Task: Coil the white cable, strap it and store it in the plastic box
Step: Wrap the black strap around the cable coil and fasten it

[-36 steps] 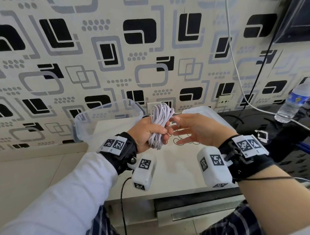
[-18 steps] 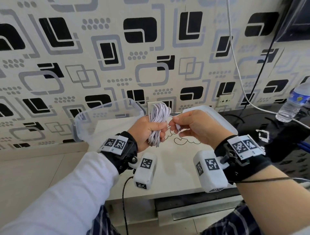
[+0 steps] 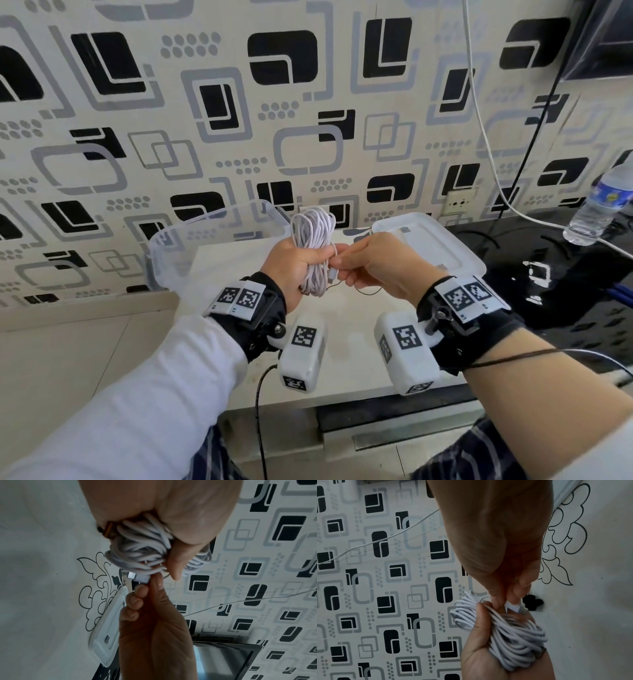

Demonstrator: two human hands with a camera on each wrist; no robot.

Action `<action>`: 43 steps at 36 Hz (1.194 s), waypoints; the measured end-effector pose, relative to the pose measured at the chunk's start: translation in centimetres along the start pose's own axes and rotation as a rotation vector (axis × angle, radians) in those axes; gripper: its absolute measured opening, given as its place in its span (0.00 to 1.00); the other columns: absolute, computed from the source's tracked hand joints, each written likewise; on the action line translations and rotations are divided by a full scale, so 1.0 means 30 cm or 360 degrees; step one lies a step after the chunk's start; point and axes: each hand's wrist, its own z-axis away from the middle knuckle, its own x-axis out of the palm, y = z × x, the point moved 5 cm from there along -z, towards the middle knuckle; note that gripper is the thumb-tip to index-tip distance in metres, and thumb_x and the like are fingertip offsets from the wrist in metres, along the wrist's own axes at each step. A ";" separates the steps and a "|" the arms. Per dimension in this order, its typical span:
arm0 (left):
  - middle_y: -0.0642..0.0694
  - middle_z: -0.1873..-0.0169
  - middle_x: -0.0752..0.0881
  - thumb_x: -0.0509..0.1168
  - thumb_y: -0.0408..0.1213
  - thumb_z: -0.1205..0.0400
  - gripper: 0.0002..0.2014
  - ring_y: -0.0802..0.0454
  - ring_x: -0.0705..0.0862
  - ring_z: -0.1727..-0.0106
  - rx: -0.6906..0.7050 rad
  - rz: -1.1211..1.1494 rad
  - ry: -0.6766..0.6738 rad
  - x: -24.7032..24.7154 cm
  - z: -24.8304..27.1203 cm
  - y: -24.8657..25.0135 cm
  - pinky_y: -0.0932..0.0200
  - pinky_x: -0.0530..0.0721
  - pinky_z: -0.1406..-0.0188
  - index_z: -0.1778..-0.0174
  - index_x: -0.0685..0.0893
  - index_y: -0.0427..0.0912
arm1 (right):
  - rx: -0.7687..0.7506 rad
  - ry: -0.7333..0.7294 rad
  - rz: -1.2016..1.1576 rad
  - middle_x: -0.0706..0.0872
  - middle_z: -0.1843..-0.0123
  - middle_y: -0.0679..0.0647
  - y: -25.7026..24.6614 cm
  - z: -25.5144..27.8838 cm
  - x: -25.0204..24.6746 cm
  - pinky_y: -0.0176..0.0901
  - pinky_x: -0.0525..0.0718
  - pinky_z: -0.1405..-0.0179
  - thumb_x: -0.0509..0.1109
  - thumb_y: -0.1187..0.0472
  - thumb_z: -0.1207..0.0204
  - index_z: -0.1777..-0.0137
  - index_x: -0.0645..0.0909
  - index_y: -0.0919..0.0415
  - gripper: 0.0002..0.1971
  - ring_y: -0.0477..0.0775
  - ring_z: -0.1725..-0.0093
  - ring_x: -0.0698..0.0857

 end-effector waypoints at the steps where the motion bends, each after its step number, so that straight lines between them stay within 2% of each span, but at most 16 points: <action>1: 0.33 0.47 0.89 0.62 0.23 0.19 0.10 0.39 0.86 0.51 -0.0006 0.0013 0.0003 -0.003 0.000 0.001 0.48 0.84 0.52 0.44 0.86 0.29 | -0.0003 -0.0011 -0.0007 0.87 0.69 0.59 0.002 -0.005 0.006 0.38 0.81 0.72 0.78 0.67 0.30 0.65 0.87 0.67 0.05 0.50 0.74 0.82; 4: 0.36 0.52 0.90 0.62 0.22 0.18 0.10 0.42 0.88 0.56 0.0014 0.0041 0.0032 -0.014 0.000 0.014 0.52 0.88 0.57 0.43 0.84 0.27 | -0.0025 -0.0009 -0.0044 0.87 0.70 0.60 -0.003 -0.020 0.028 0.38 0.81 0.74 0.76 0.68 0.29 0.62 0.87 0.68 0.03 0.52 0.73 0.82; 6: 0.35 0.56 0.89 0.62 0.23 0.18 0.07 0.41 0.87 0.58 0.0038 0.0030 0.0058 -0.026 -0.005 0.027 0.53 0.88 0.62 0.50 0.86 0.29 | -0.0048 -0.0019 -0.0077 0.87 0.69 0.60 -0.010 -0.035 0.036 0.38 0.82 0.74 0.76 0.68 0.28 0.63 0.87 0.66 0.03 0.52 0.73 0.82; 10: 0.35 0.59 0.90 0.63 0.23 0.18 0.07 0.37 0.88 0.53 0.0110 0.0080 0.0211 -0.076 -0.028 0.061 0.39 0.85 0.42 0.58 0.86 0.33 | -0.0043 -0.0110 -0.0098 0.87 0.63 0.61 -0.040 -0.063 0.041 0.40 0.84 0.67 0.72 0.65 0.24 0.52 0.87 0.73 0.09 0.53 0.66 0.84; 12: 0.41 0.66 0.89 0.65 0.23 0.19 0.05 0.45 0.89 0.61 0.0136 0.0084 0.0342 -0.116 -0.048 0.072 0.41 0.86 0.45 0.55 0.85 0.35 | 0.0029 -0.0027 -0.0049 0.86 0.61 0.60 -0.041 -0.095 0.023 0.41 0.84 0.63 0.67 0.64 0.19 0.47 0.85 0.74 0.12 0.54 0.61 0.83; 15: 0.41 0.65 0.87 0.65 0.22 0.19 0.07 0.51 0.87 0.70 0.0151 0.0056 0.0466 -0.161 -0.065 0.077 0.48 0.90 0.56 0.49 0.83 0.36 | 0.0050 0.0085 0.0090 0.88 0.55 0.57 -0.006 -0.154 -0.007 0.45 0.84 0.53 0.67 0.63 0.19 0.45 0.85 0.70 0.11 0.53 0.55 0.84; 18: 0.40 0.65 0.86 0.65 0.22 0.19 0.07 0.45 0.84 0.64 0.0107 0.0008 0.0523 -0.185 -0.072 0.070 0.45 0.86 0.52 0.57 0.83 0.38 | 0.0025 0.0149 0.0308 0.89 0.44 0.59 0.047 -0.206 -0.018 0.50 0.84 0.47 0.70 0.58 0.22 0.44 0.87 0.63 0.11 0.51 0.51 0.84; 20: 0.40 0.66 0.85 0.67 0.22 0.20 0.08 0.42 0.83 0.61 0.0067 0.0006 0.0545 -0.195 -0.075 0.062 0.43 0.84 0.50 0.60 0.83 0.39 | 0.0019 0.0157 0.0449 0.87 0.39 0.60 0.067 -0.234 -0.012 0.43 0.82 0.51 0.69 0.58 0.21 0.40 0.86 0.61 0.13 0.50 0.49 0.81; 22: 0.40 0.66 0.84 0.68 0.23 0.21 0.07 0.45 0.83 0.64 0.0061 -0.0068 0.0537 -0.203 -0.078 0.062 0.47 0.84 0.57 0.59 0.83 0.39 | 0.0008 0.0091 0.0661 0.85 0.36 0.57 0.081 -0.267 0.013 0.32 0.76 0.61 0.64 0.60 0.18 0.34 0.83 0.59 0.15 0.49 0.47 0.80; 25: 0.40 0.67 0.83 0.70 0.25 0.22 0.06 0.47 0.83 0.67 0.0044 -0.0139 0.0526 -0.210 -0.080 0.057 0.51 0.83 0.62 0.60 0.83 0.40 | 0.0026 0.0005 0.0881 0.82 0.34 0.55 0.108 -0.308 0.055 0.32 0.75 0.61 0.61 0.61 0.16 0.29 0.79 0.55 0.17 0.49 0.50 0.82; 27: 0.40 0.67 0.83 0.70 0.25 0.22 0.05 0.45 0.83 0.66 0.0048 -0.0155 0.0530 -0.213 -0.083 0.054 0.49 0.82 0.60 0.60 0.84 0.39 | 0.0032 -0.0052 0.0995 0.79 0.28 0.56 0.121 -0.336 0.088 0.36 0.76 0.48 0.62 0.61 0.16 0.26 0.75 0.53 0.19 0.54 0.40 0.82; 29: 0.41 0.70 0.83 0.70 0.25 0.22 0.05 0.43 0.83 0.65 0.0050 -0.0186 0.0532 -0.212 -0.085 0.053 0.48 0.81 0.59 0.59 0.84 0.38 | 0.0006 -0.0134 0.1099 0.70 0.20 0.53 0.130 -0.363 0.117 0.41 0.69 0.31 0.62 0.61 0.16 0.23 0.72 0.53 0.22 0.56 0.25 0.73; 31: 0.42 0.72 0.83 0.71 0.25 0.22 0.04 0.45 0.83 0.68 0.0054 -0.0222 0.0531 -0.215 -0.090 0.054 0.49 0.81 0.61 0.59 0.84 0.37 | -0.0028 -0.0197 0.1176 0.61 0.16 0.50 0.138 -0.392 0.143 0.47 0.64 0.24 0.62 0.61 0.17 0.21 0.69 0.51 0.24 0.56 0.20 0.66; 35: 0.41 0.72 0.84 0.71 0.25 0.23 0.04 0.46 0.84 0.68 0.0046 -0.0217 0.0522 -0.215 -0.096 0.050 0.48 0.83 0.57 0.56 0.84 0.34 | -0.0094 -0.0243 0.1313 0.57 0.15 0.49 0.155 -0.445 0.172 0.57 0.67 0.23 0.65 0.63 0.20 0.22 0.68 0.41 0.28 0.59 0.21 0.66; 38: 0.40 0.72 0.83 0.71 0.24 0.23 0.04 0.43 0.84 0.66 0.0031 -0.0182 0.0496 -0.220 -0.102 0.049 0.47 0.81 0.56 0.58 0.84 0.36 | -0.0191 -0.0290 0.1471 0.55 0.14 0.46 0.162 -0.481 0.203 0.68 0.63 0.24 0.65 0.65 0.23 0.24 0.68 0.37 0.31 0.63 0.18 0.59; 43: 0.42 0.72 0.83 0.70 0.25 0.22 0.03 0.51 0.84 0.73 0.0050 -0.0209 0.0496 -0.231 -0.104 0.060 0.60 0.82 0.74 0.56 0.84 0.34 | -0.0181 -0.0342 0.1703 0.56 0.16 0.43 0.180 -0.519 0.234 0.71 0.57 0.23 0.58 0.68 0.23 0.25 0.70 0.40 0.30 0.62 0.16 0.50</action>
